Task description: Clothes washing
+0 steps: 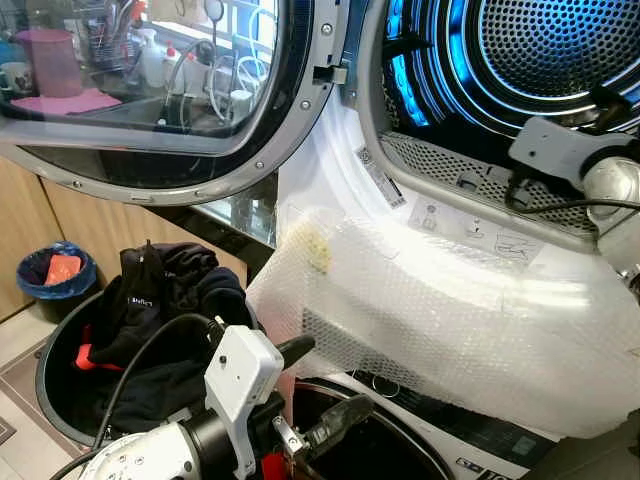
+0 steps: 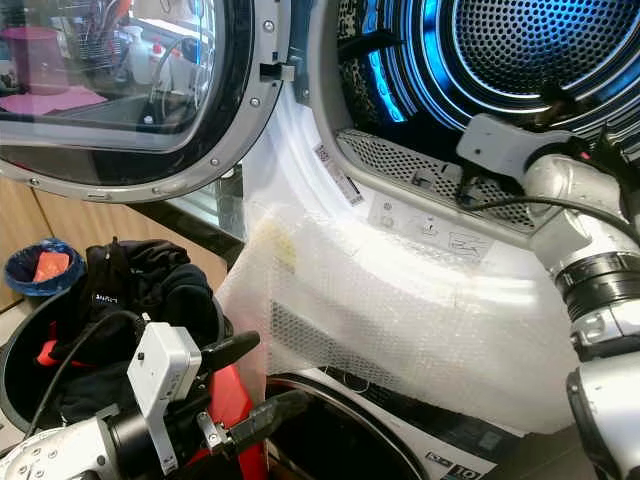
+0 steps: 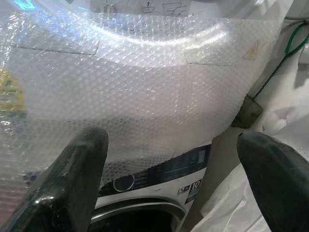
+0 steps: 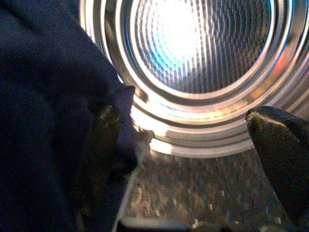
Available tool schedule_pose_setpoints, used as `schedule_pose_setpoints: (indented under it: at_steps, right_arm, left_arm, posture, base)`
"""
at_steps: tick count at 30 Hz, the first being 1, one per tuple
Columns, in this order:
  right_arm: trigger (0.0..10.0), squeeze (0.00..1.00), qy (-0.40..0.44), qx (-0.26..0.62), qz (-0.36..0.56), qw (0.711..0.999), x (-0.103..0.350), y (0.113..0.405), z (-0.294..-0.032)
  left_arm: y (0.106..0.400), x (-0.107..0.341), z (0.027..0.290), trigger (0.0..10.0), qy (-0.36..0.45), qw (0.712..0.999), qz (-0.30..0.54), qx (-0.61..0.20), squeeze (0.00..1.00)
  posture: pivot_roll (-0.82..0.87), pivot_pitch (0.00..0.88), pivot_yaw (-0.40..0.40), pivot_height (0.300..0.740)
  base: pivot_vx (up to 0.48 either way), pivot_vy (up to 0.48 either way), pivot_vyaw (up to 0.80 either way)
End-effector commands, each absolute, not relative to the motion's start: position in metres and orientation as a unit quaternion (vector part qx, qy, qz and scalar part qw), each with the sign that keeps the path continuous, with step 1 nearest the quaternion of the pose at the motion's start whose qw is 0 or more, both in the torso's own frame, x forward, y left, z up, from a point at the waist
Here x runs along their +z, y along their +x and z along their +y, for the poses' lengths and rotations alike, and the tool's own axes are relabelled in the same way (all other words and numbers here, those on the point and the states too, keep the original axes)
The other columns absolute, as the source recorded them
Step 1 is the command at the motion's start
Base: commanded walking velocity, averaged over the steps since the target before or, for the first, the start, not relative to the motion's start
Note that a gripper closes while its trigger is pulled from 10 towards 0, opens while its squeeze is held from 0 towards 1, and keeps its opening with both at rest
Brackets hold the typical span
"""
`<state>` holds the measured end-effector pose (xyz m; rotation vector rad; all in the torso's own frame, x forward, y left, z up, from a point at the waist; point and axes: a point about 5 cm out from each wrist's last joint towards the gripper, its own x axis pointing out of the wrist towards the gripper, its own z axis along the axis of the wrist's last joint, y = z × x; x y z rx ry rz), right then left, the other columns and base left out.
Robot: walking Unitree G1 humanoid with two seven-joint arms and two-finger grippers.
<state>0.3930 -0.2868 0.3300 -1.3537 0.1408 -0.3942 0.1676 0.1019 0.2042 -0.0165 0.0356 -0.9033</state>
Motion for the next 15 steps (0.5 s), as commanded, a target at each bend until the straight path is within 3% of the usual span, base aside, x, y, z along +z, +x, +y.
schedule_pose_setpoints:
  at_steps: [1, 7, 10, 12, 15]
  right_arm:
    - [10.0, 0.0, -0.607, -0.214, 0.06, 0.763, 0.342, 0.388, -0.297]
    - [10.0, 0.0, -0.609, -0.243, 0.036, 0.754, 0.353, 0.386, -0.295]
    - [10.0, 0.0, -0.592, -0.268, -0.018, 0.76, 0.365, 0.385, -0.289]
    - [10.0, 0.0, -0.516, -0.282, -0.114, 0.801, 0.383, 0.382, -0.274]
    - [10.0, 0.0, -0.45, -0.26, -0.154, 0.84, 0.386, 0.381, -0.263]
  left_arm:
    - [0.163, 0.206, 0.098, 10.0, -0.016, 0.894, 0.018, -0.448, 0.0]
    - [0.162, 0.206, 0.098, 10.0, -0.016, 0.894, 0.019, -0.448, 0.0]
    - [0.162, 0.205, 0.098, 10.0, -0.016, 0.894, 0.021, -0.447, 0.0]
    - [0.162, 0.205, 0.099, 10.0, -0.017, 0.894, 0.021, -0.447, 0.0]
    - [0.162, 0.205, 0.098, 10.0, -0.017, 0.894, 0.021, -0.448, 0.0]
  posture:
    - [0.09, 0.081, -0.167, 0.74]
    - [0.09, 0.081, -0.167, 0.74]
    - [0.1, 0.077, -0.169, 0.74]
    - [0.1, 0.071, -0.168, 0.74]
    - [0.1, 0.063, -0.168, 0.74]
  base:
    - [0.0, 0.0, 0.0]
    - [0.0, 0.0, 0.0]
    - [0.0, 0.0, 0.0]
    - [0.0, 0.0, 0.0]
    - [0.0, 0.0, 0.0]
